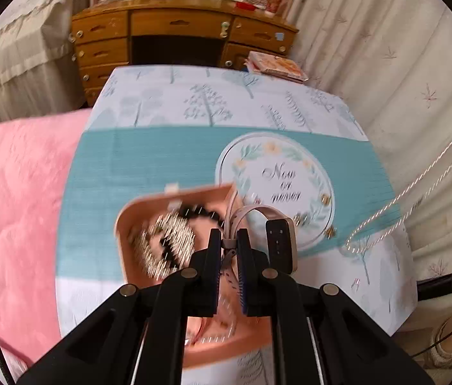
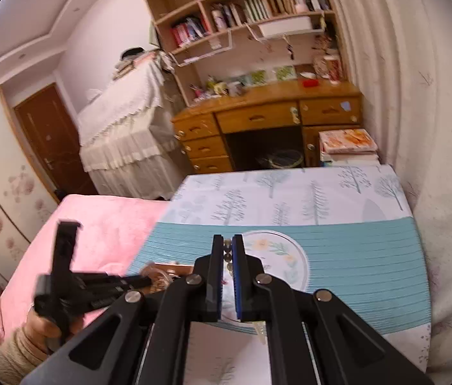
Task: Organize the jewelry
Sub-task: 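Carry the watch into the box with the left tool while the right tool brings the necklace in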
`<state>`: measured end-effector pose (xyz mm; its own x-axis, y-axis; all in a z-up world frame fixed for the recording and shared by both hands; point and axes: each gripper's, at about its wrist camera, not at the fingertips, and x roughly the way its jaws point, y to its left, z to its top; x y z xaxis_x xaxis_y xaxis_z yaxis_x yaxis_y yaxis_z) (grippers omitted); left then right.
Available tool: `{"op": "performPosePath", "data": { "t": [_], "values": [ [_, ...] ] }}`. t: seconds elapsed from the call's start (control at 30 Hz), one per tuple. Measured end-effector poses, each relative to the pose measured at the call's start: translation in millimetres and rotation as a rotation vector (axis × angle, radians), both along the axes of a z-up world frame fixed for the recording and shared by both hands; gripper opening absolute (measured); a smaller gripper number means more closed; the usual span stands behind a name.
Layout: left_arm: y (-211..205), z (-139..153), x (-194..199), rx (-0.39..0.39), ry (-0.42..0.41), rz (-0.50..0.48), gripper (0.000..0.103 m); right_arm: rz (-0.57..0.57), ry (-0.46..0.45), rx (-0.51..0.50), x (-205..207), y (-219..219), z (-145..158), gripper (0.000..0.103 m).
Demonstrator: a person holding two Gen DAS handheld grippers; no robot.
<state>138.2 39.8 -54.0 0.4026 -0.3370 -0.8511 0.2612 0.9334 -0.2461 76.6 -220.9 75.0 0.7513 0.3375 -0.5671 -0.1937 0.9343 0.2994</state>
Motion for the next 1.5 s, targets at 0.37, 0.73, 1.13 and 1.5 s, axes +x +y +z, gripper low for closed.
{"op": "performPosePath", "data": {
  "t": [0.37,0.73,1.13,1.5],
  "values": [
    [37.9,-32.1,-42.0,0.053,-0.013,0.119,0.007,0.151,-0.065,0.056,-21.9,53.9,23.5,0.005],
    [46.5,-61.7,-58.6,0.054,0.012,0.158,0.007,0.252,-0.021,0.075,-17.3,100.3,5.4,0.005],
    [41.0,-68.3,-58.9,0.076,-0.021,0.156,0.008,0.247,0.082,0.028,-0.3,123.6,-35.1,0.005],
    [28.2,-52.3,-66.0,0.127,-0.159,0.155,0.047,0.242,0.167,0.001,11.5,137.9,-69.1,0.005]
  ]
}}
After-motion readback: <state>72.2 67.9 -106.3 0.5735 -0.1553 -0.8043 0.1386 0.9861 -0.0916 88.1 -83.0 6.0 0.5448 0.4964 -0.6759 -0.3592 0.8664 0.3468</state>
